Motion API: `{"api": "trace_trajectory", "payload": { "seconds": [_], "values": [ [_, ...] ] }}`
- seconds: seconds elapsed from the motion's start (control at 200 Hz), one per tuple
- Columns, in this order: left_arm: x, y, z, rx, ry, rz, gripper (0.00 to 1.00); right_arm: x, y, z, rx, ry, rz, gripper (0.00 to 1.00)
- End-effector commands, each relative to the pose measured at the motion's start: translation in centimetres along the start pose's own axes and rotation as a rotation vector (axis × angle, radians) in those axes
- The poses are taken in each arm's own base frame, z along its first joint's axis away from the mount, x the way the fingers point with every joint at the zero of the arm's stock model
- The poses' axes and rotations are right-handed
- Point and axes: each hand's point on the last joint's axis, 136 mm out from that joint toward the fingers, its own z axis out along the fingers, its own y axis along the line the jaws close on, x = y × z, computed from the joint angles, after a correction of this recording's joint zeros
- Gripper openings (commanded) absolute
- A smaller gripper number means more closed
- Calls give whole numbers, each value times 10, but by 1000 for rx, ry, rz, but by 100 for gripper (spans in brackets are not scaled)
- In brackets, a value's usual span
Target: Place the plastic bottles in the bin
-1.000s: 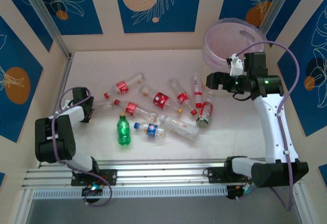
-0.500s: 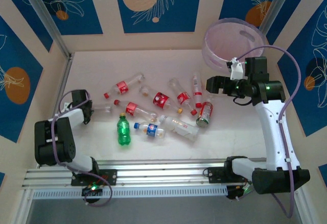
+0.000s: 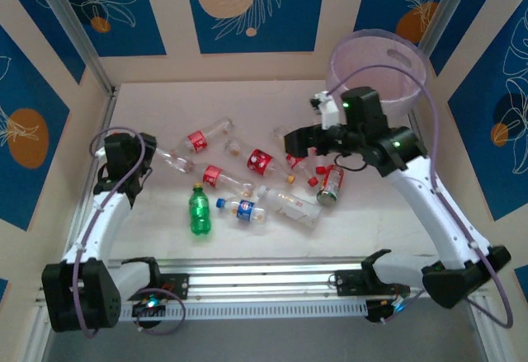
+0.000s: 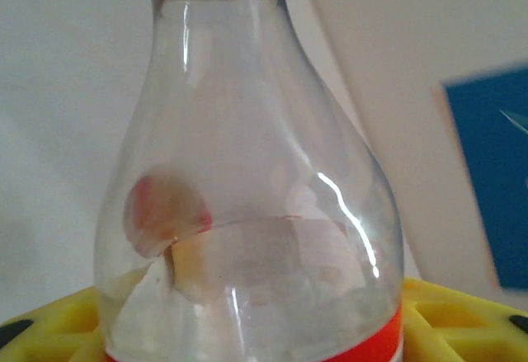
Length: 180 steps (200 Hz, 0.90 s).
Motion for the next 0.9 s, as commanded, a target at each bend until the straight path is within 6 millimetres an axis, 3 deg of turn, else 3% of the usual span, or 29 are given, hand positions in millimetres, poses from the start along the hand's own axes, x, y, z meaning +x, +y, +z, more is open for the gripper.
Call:
{"api": "trace_trajectory", "payload": {
  "seconds": [0.0, 0.17, 0.32, 0.45, 0.895],
  "values": [
    [39, -64, -18, 229, 164, 100, 51, -7, 19, 25, -13, 8, -30, 92],
    [89, -114, -29, 451, 319, 54, 51, 10, 44, 70, -119, 90, 15, 91],
    [115, -128, -26, 516, 393, 27, 51, 18, 55, 103, -164, 124, 32, 90],
    [142, -137, -29, 520, 443, 71, 51, 23, 64, 120, -189, 151, 32, 91],
    [164, -159, -33, 603, 475, 39, 51, 42, 52, 161, -211, 263, 148, 78]
  ]
}}
